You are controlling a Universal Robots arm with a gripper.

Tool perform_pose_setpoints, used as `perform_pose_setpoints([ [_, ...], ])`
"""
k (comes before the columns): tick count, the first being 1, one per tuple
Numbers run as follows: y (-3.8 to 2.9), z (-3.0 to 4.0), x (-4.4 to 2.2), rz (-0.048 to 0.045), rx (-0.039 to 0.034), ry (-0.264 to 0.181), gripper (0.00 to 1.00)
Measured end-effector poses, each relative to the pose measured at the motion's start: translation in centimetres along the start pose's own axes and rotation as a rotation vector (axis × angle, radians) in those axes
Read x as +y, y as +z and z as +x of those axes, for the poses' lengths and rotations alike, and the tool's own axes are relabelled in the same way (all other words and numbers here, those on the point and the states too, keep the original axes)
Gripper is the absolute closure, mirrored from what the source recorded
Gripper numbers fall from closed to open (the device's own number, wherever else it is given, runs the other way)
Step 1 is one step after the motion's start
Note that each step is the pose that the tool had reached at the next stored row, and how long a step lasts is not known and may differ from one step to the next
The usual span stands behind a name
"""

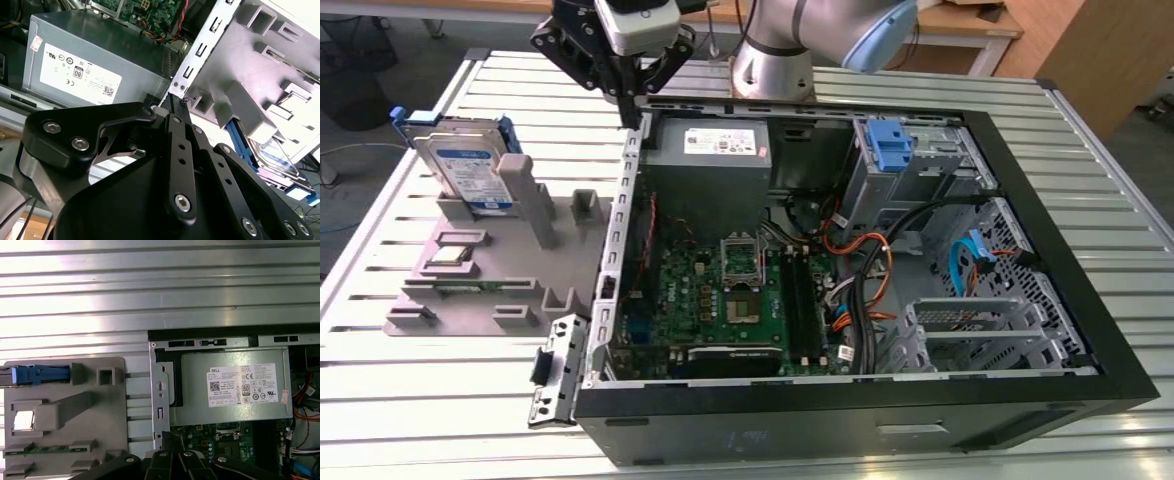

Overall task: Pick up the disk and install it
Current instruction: 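Reach for the disk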

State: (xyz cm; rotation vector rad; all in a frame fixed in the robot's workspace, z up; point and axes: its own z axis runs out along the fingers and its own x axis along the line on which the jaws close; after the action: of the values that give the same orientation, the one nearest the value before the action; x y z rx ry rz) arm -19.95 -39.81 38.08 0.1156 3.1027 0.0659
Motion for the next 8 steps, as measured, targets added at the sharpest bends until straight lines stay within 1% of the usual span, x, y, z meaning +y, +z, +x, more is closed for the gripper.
perform_pose_setpoints([
  [8,0.02,0.53,-0.04,0.0002,0.0002,0.0,0.9],
])
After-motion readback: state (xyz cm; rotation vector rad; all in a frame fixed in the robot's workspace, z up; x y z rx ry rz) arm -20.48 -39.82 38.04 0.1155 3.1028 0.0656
